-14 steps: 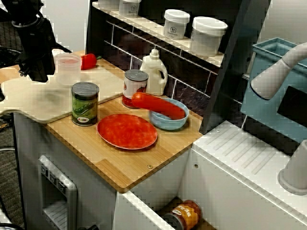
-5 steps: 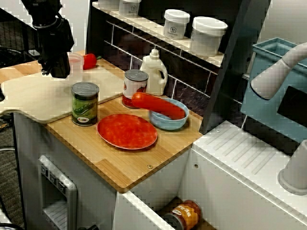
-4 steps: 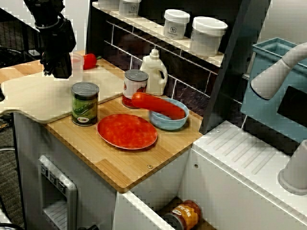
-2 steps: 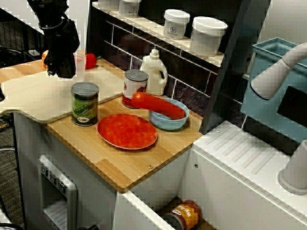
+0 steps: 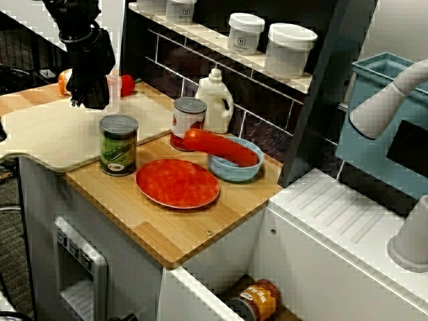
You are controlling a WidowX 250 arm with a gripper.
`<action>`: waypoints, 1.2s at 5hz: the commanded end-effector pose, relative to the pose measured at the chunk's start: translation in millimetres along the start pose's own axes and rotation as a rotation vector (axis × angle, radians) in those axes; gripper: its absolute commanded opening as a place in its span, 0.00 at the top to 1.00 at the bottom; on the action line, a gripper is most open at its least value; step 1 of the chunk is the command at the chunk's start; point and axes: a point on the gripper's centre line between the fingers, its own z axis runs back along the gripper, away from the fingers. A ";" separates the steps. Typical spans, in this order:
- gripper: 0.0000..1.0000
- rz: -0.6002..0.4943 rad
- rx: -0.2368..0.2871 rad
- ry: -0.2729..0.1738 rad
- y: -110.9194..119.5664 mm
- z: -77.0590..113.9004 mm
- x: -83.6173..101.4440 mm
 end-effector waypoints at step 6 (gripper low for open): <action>0.00 0.278 -0.054 0.158 -25.3 39.4 -13.9</action>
